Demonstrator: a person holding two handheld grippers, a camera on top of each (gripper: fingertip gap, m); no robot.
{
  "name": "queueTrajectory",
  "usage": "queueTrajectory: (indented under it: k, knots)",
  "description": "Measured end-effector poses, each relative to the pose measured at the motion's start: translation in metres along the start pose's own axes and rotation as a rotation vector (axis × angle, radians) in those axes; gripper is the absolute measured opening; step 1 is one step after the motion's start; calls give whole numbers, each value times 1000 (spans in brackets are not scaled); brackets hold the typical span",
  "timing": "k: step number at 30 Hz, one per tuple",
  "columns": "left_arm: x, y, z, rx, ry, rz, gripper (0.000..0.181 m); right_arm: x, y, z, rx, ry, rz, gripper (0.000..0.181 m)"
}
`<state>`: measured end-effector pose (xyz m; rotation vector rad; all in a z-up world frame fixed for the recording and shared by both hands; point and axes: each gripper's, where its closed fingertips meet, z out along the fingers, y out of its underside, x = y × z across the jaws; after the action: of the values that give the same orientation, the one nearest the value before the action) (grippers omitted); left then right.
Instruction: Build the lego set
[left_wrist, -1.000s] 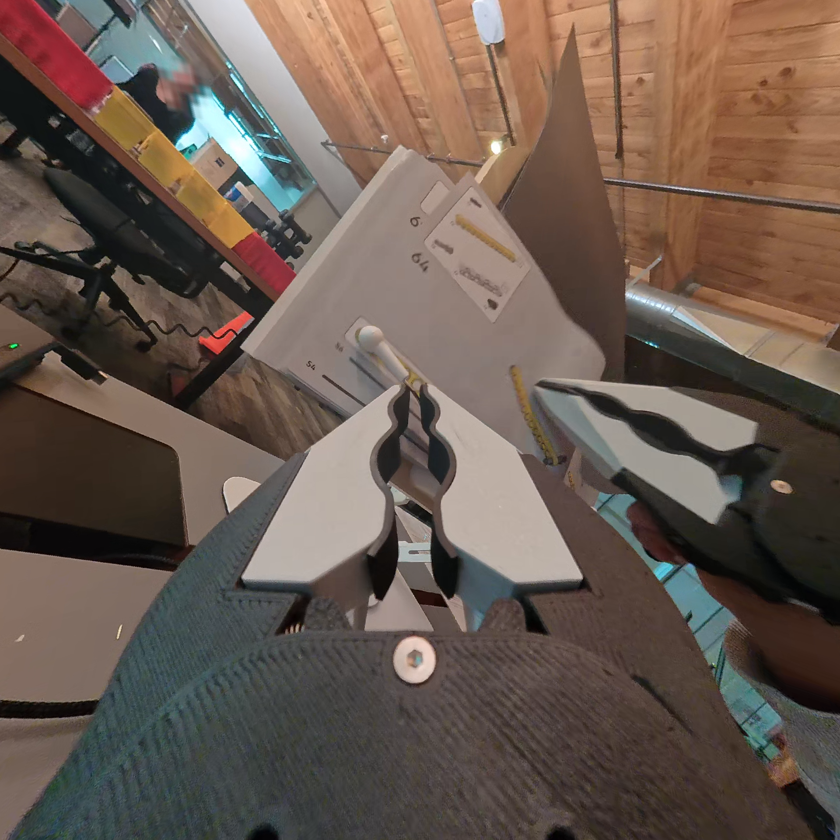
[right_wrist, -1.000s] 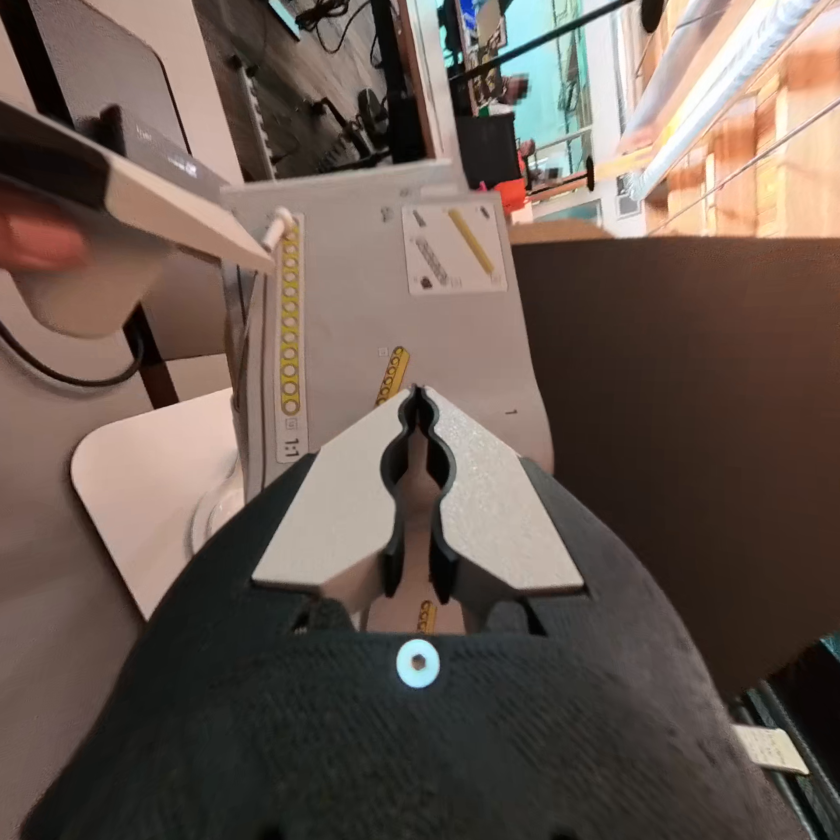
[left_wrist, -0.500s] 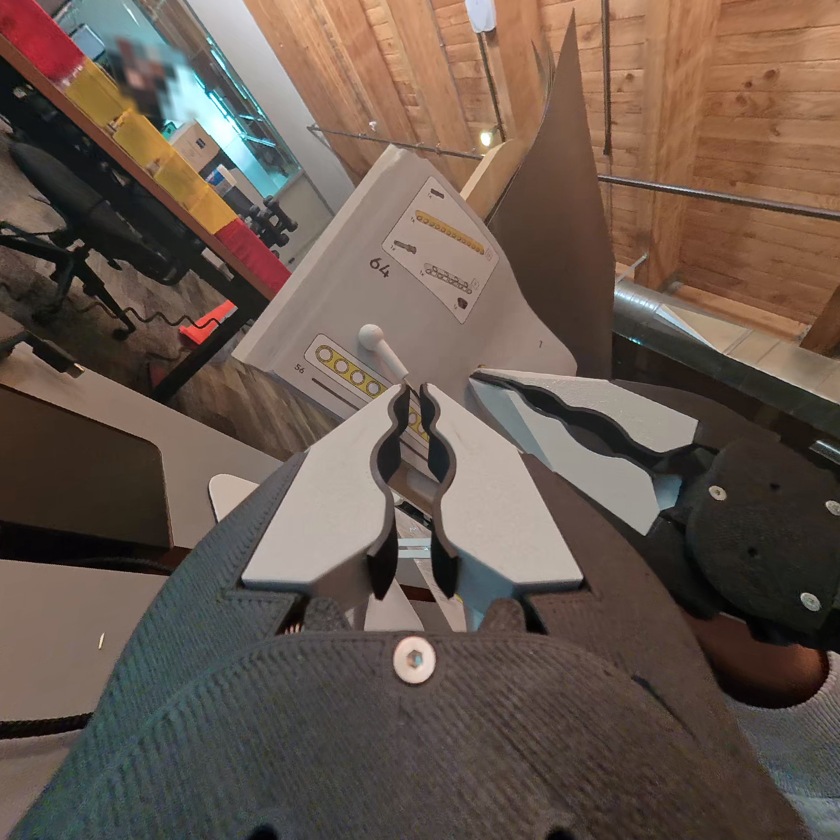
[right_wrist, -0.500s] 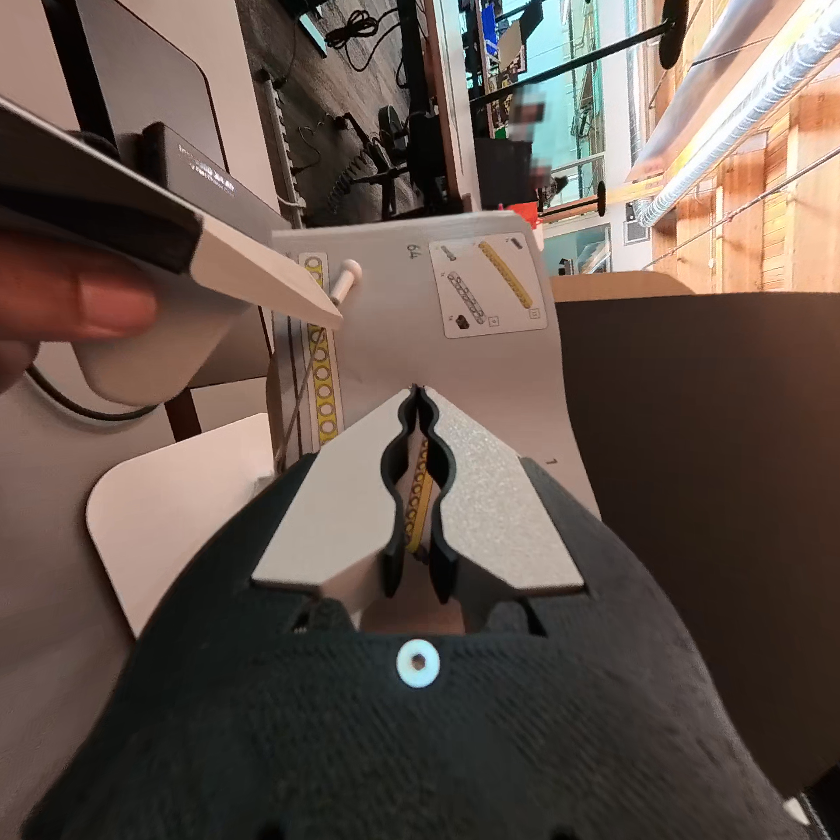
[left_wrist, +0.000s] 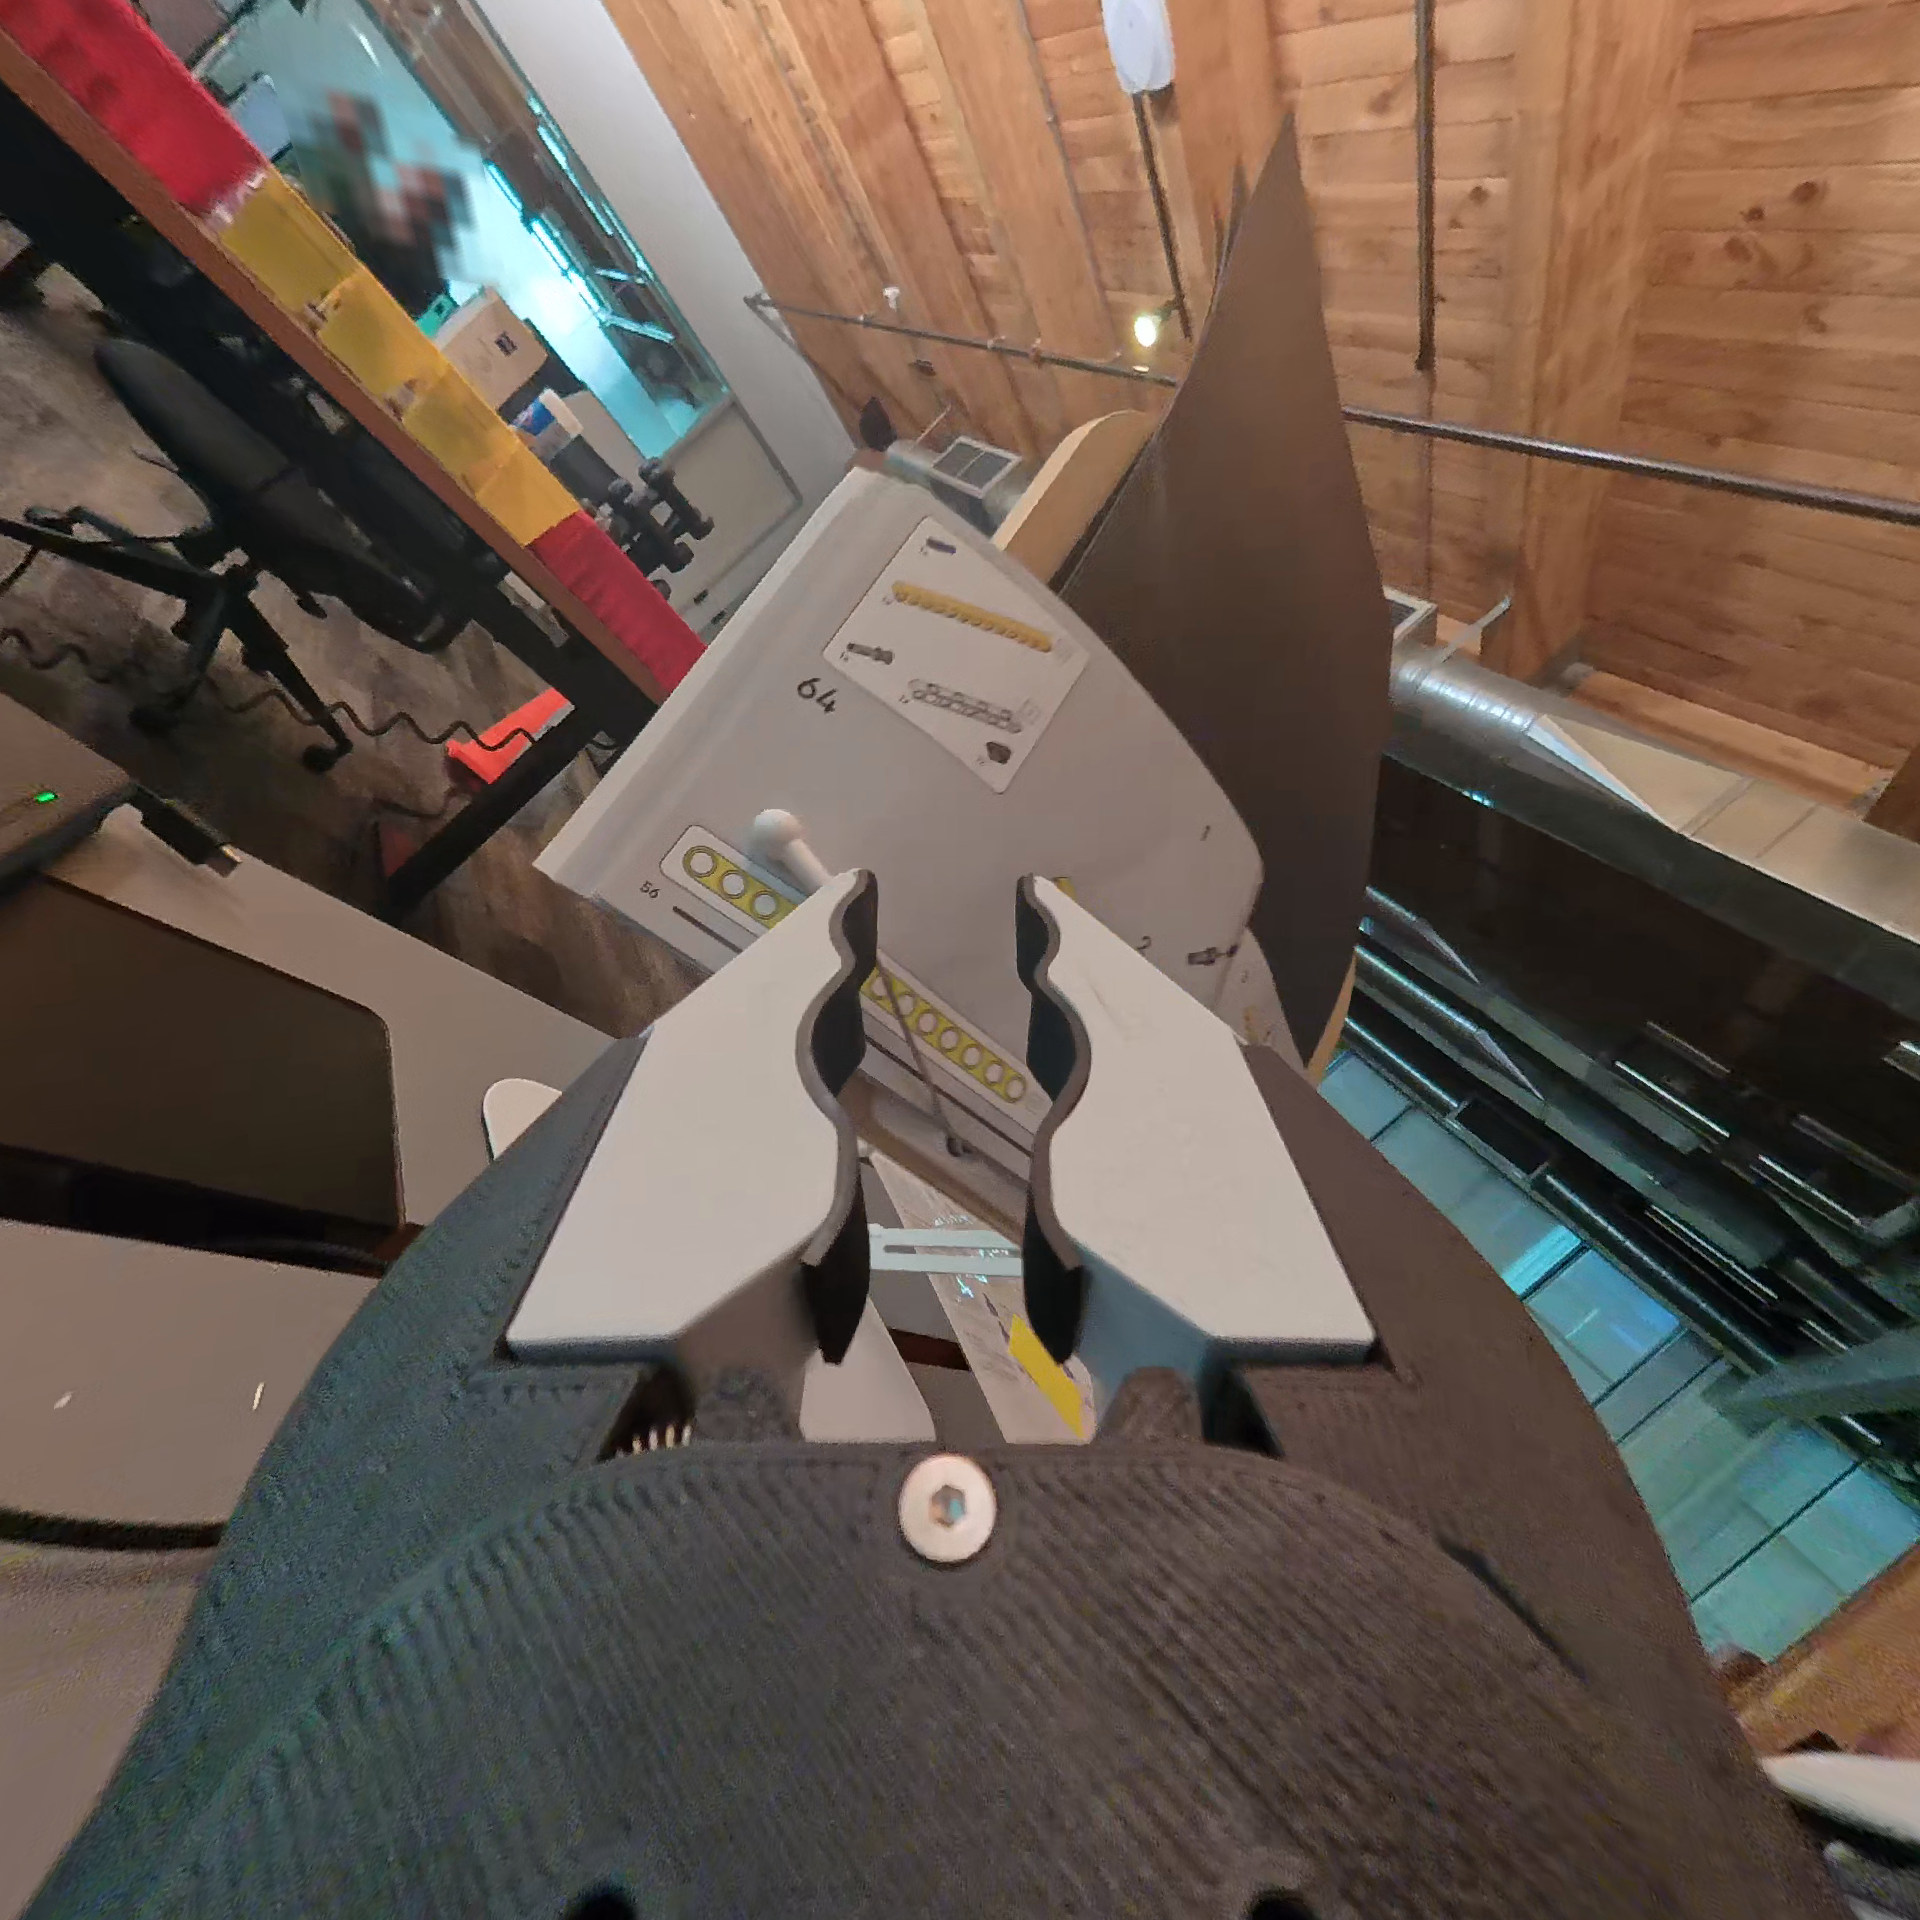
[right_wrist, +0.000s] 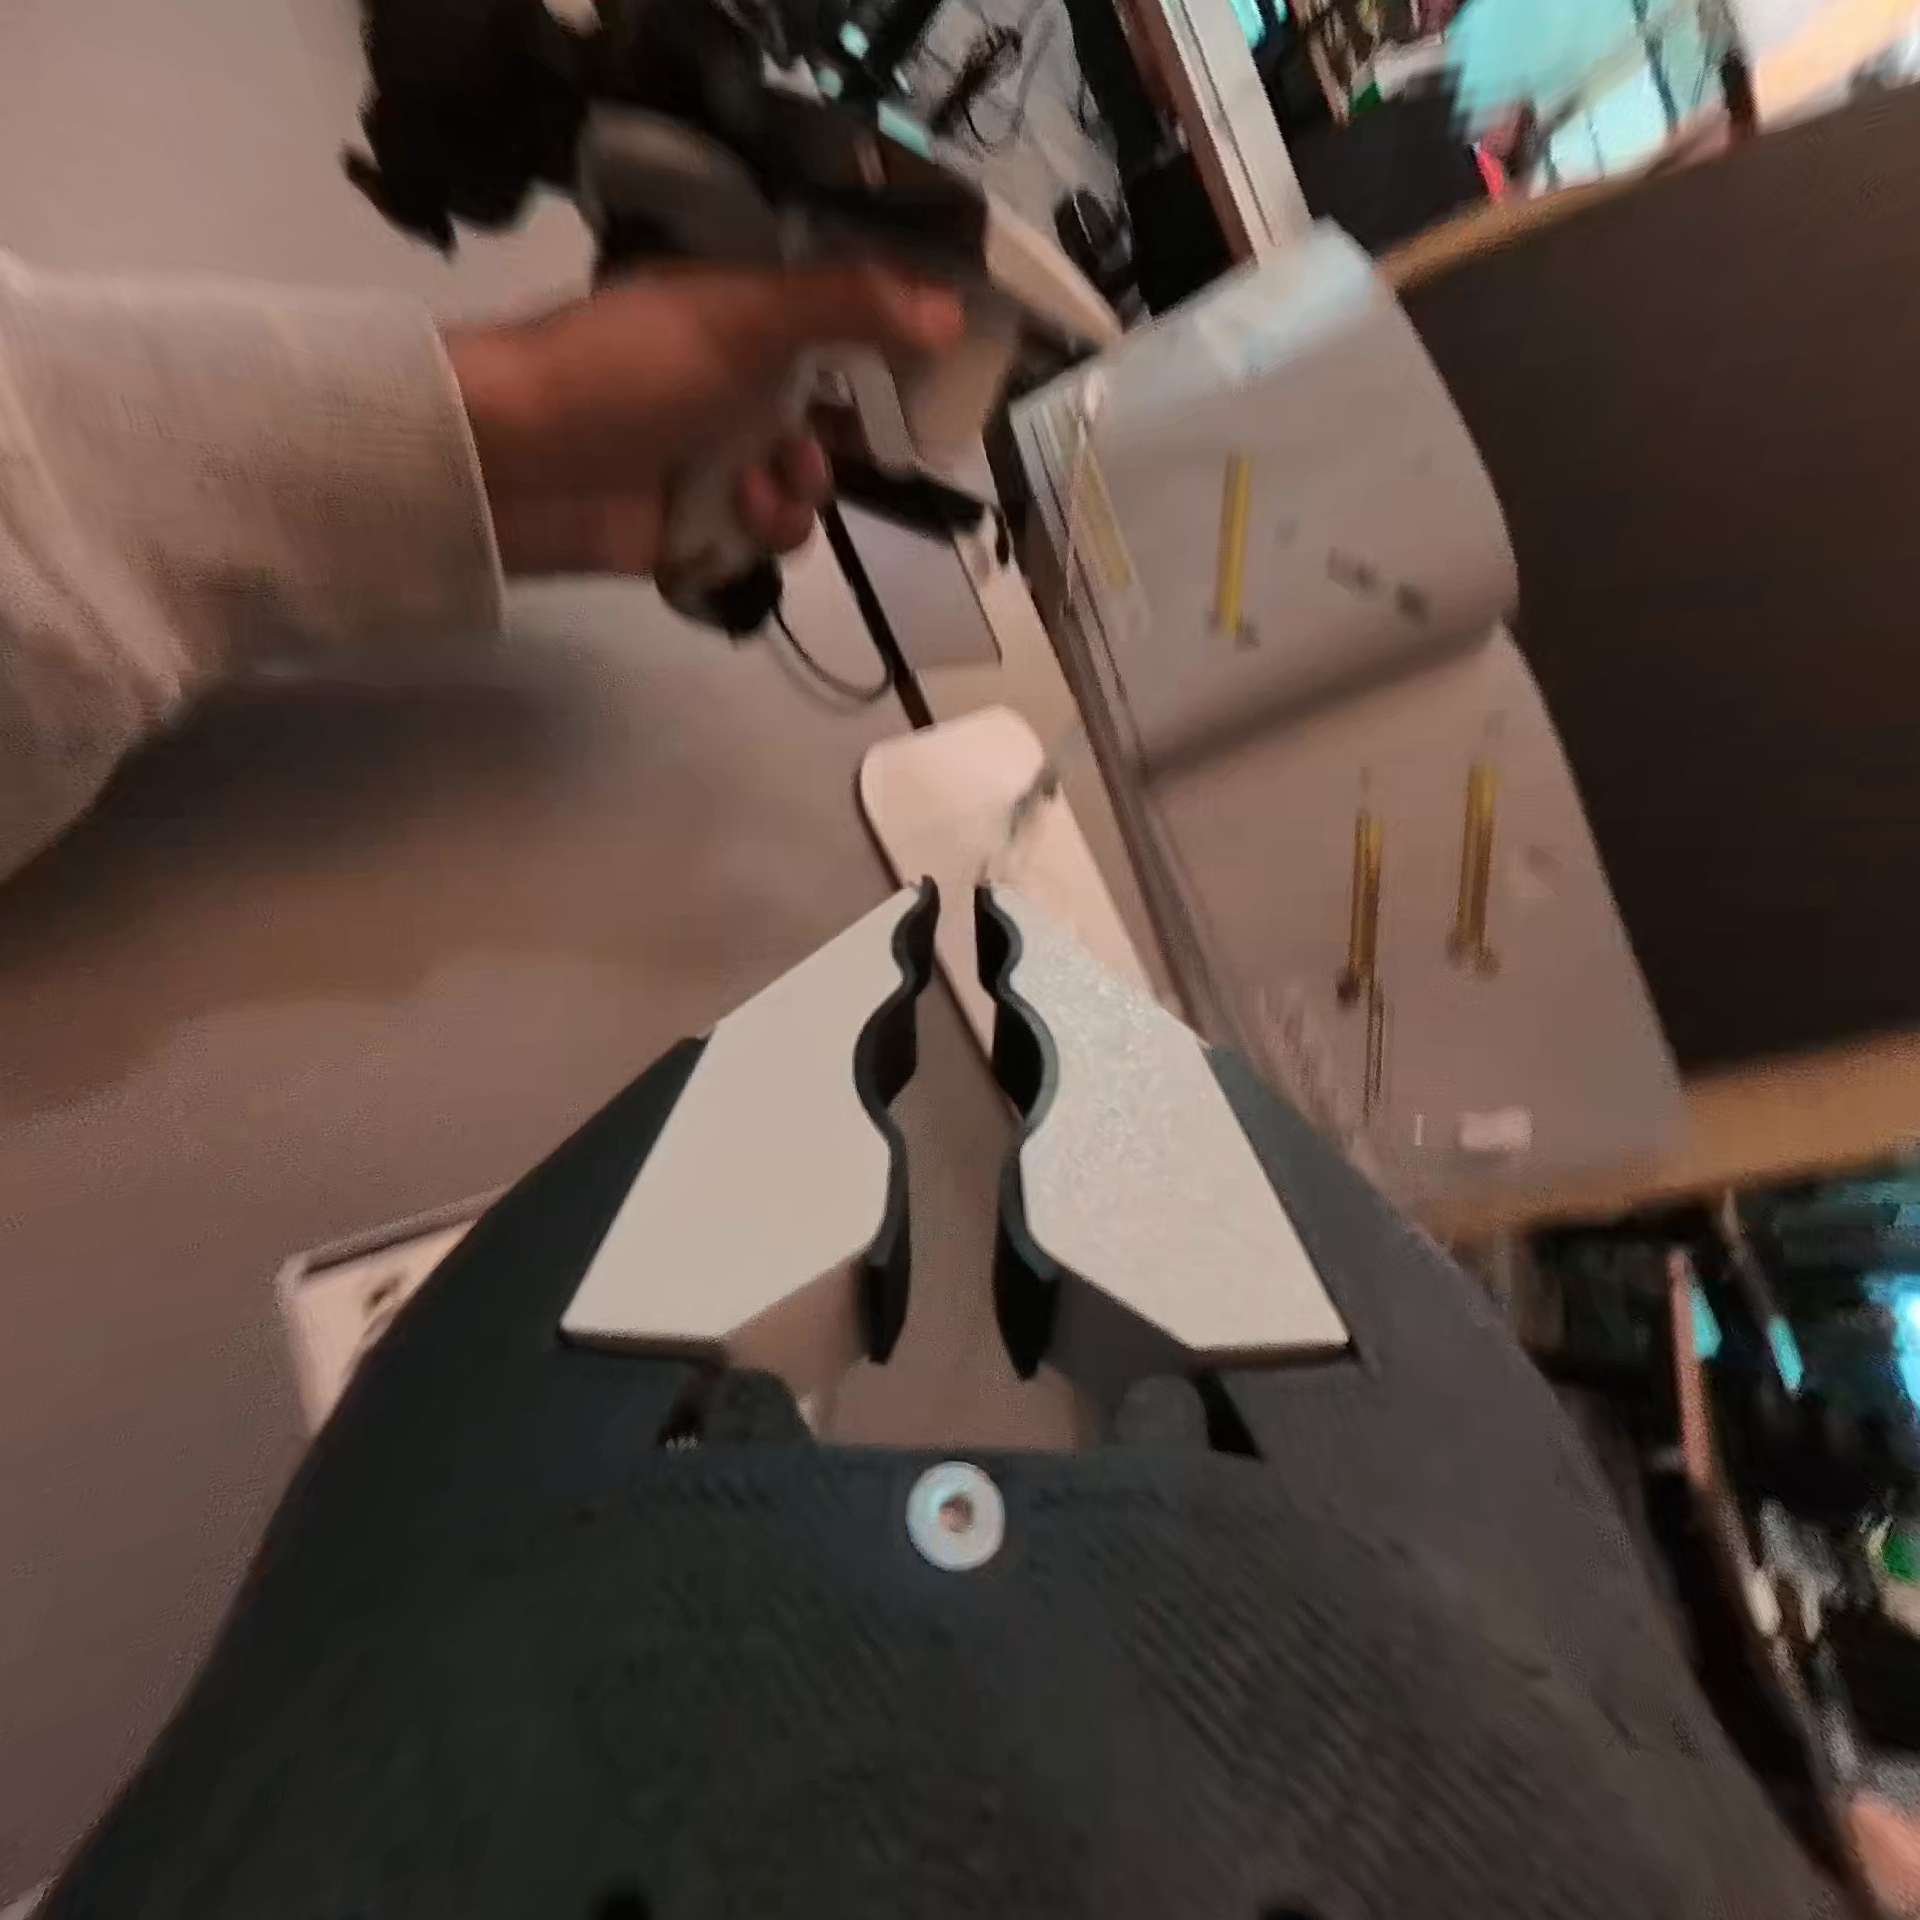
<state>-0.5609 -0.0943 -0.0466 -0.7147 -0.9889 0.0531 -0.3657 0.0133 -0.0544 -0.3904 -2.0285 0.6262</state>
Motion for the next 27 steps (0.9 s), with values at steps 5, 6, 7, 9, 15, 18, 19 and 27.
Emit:
queueTrajectory:
  k: [5, 6, 7, 9, 15, 18, 19, 27]
  knots:
    - [30, -1, -30, -72, -36, 49, 27, -8, 82, -85, -128, 66, 264, 8]
    - [38, 4, -37, -99, -42, 72, 27, -12, 95, -97, -137, 75, 323, 8]
    - [45, 9, -45, -131, -47, 91, 27, -15, 107, -107, -145, 85, 380, 8]
    - [62, 26, -63, -207, -47, 107, 27, -20, 123, -122, -153, 102, 464, 9]
    - [106, 107, -142, -455, -2, 215, 26, -22, 124, -129, -70, 117, 531, 10]
    - [114, 131, -178, -481, 5, 271, 26, -17, 110, -111, 2, 76, 576, 11]
    - [117, 134, -186, -469, 11, 264, 24, -13, 104, -102, 28, 59, 592, 11]
    - [124, 137, -209, -436, 97, 214, 22, 121, 139, 23, -45, 325, 752, 50]
